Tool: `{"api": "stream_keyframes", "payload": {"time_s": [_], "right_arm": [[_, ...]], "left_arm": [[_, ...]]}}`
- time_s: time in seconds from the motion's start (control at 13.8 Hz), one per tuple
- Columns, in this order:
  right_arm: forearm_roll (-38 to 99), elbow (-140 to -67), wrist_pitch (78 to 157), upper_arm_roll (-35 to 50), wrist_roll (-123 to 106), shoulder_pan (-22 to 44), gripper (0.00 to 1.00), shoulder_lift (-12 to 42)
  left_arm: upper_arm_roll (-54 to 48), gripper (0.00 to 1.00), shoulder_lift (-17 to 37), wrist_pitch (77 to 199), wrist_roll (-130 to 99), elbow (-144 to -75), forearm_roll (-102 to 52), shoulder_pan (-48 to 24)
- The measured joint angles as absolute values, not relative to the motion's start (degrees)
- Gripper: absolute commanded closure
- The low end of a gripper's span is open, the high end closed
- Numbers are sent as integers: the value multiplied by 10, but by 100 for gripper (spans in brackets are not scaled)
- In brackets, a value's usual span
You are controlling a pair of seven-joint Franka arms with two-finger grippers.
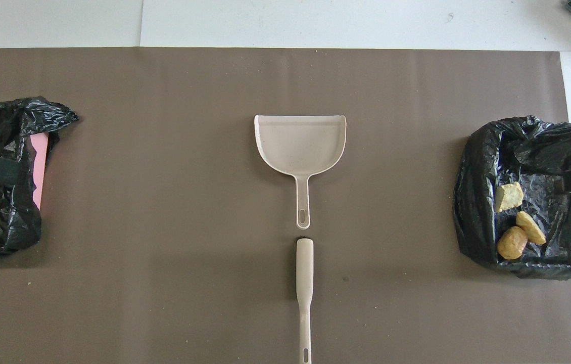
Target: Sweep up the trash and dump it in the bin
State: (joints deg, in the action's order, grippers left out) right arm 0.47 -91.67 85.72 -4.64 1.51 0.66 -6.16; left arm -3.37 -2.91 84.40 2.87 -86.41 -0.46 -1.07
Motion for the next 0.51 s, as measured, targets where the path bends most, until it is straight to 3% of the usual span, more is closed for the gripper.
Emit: {"api": "stream_keyframes", "payload": {"time_s": [0.51], "right_arm": [[5, -917, 857, -46, 15, 7, 0, -62]], "left_arm": [[-29, 0, -22, 844, 29, -858, -5, -11]]}}
